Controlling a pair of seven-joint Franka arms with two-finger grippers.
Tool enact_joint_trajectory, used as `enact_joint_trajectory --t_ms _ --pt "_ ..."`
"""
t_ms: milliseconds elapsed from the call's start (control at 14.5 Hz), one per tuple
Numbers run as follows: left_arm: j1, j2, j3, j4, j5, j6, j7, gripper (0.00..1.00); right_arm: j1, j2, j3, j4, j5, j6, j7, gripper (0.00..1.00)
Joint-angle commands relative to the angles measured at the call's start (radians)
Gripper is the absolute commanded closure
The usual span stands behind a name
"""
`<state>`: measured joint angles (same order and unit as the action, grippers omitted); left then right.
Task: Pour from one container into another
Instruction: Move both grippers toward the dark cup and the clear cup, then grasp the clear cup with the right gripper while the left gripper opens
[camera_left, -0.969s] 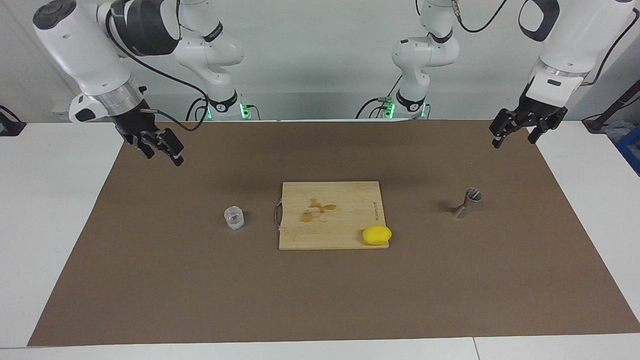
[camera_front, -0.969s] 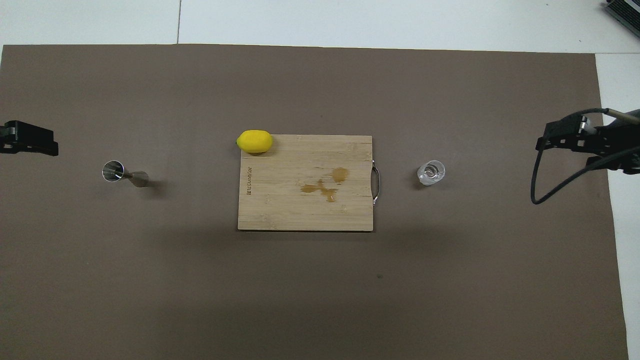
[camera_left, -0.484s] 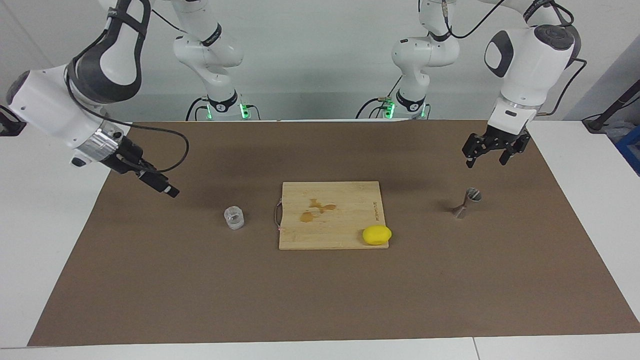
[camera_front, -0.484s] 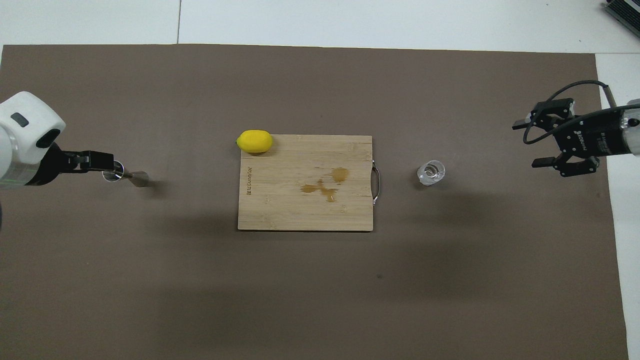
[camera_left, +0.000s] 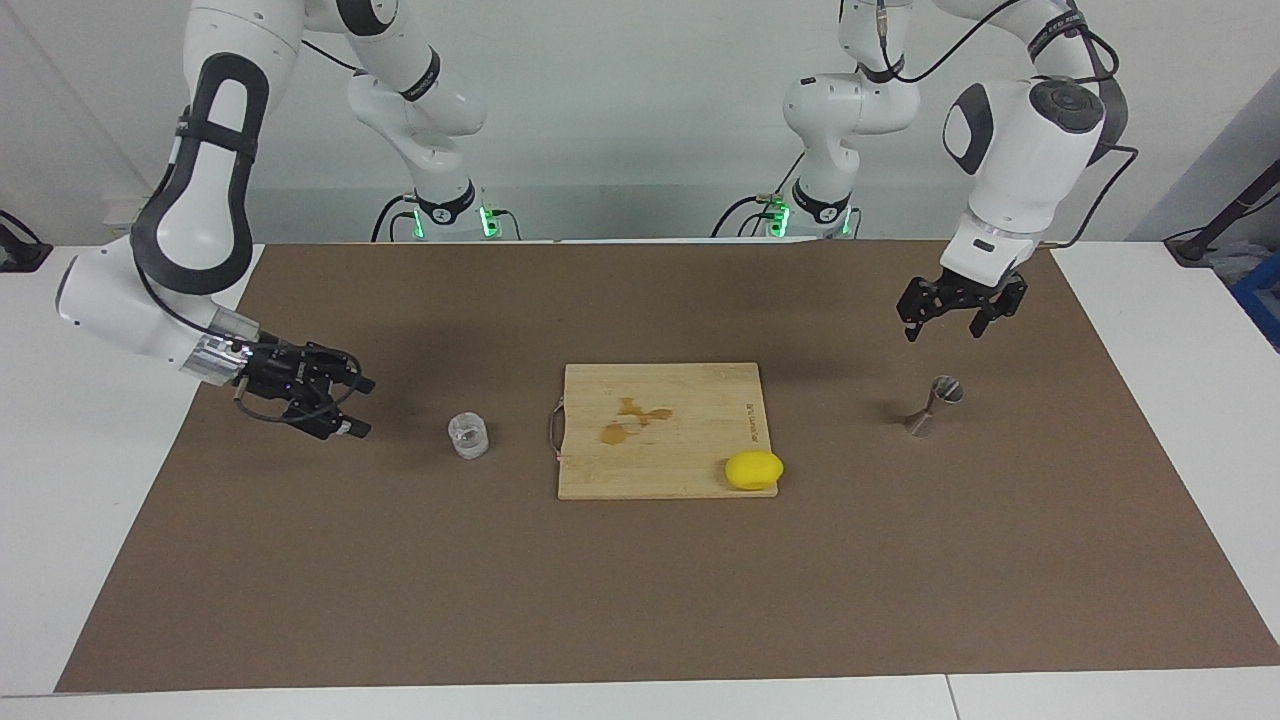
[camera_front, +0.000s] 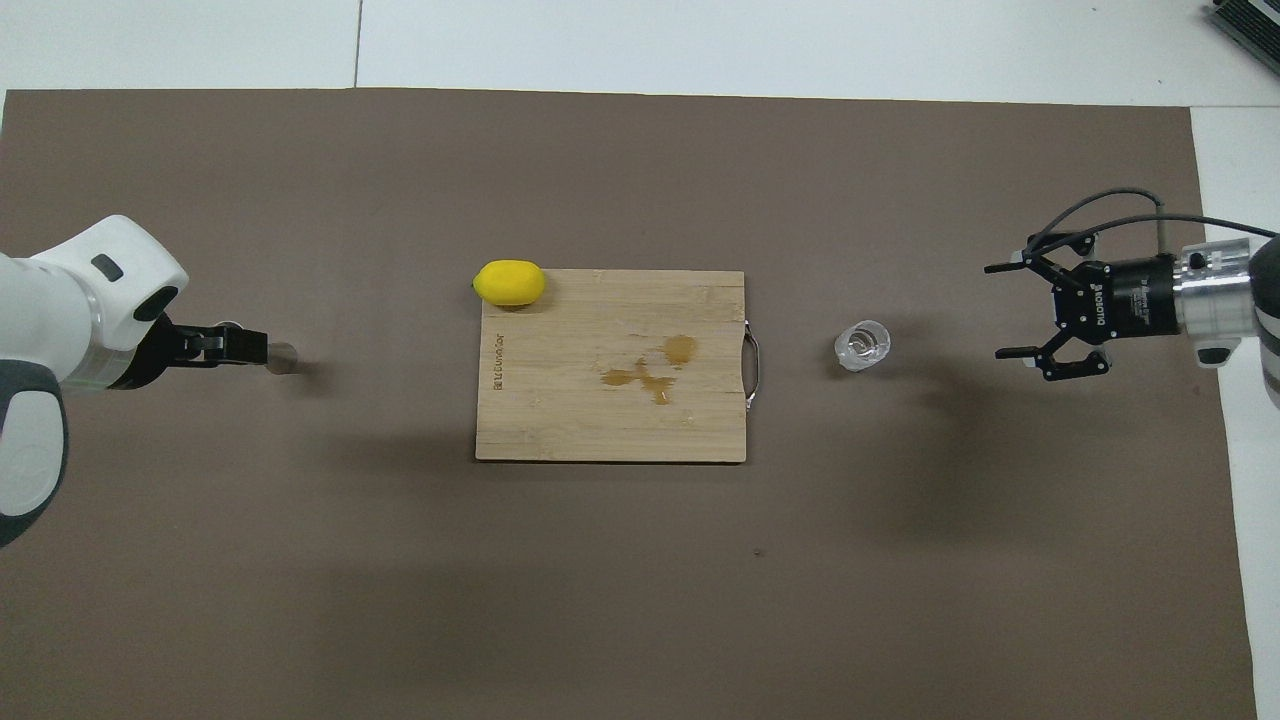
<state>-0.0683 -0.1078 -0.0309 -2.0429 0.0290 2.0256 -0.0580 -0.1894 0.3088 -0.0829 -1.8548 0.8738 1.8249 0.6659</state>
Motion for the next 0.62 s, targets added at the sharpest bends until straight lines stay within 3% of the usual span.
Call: enact_joint_trajectory --t_ms 0,277,415,484,553 --pt "-0.033 -0.036 0.009 -0.028 -0.008 -0.010 -0.002 0.00 -0.022 0.082 0.014 0.005 0.124 -0.026 0.162 0.00" --pt "-0.033 -0.038 0.009 -0.028 -0.008 -0.025 -0.013 0.00 -0.033 0.148 0.014 -0.001 0.259 -0.018 0.331 0.00" --pt "-0.034 -0.035 0.008 0.024 -0.014 -0.132 0.003 0.00 -0.018 0.156 0.018 -0.012 0.274 -0.018 0.345 0.00" --pt "-0.025 -0.029 0.006 0.039 -0.062 -0.151 0.004 0.00 -0.013 0.157 0.028 -0.023 0.275 -0.016 0.340 0.00" --pt "-0.019 -0.027 0.017 0.041 -0.213 -0.127 0.015 0.00 -0.013 0.157 0.041 -0.032 0.281 -0.013 0.337 0.00"
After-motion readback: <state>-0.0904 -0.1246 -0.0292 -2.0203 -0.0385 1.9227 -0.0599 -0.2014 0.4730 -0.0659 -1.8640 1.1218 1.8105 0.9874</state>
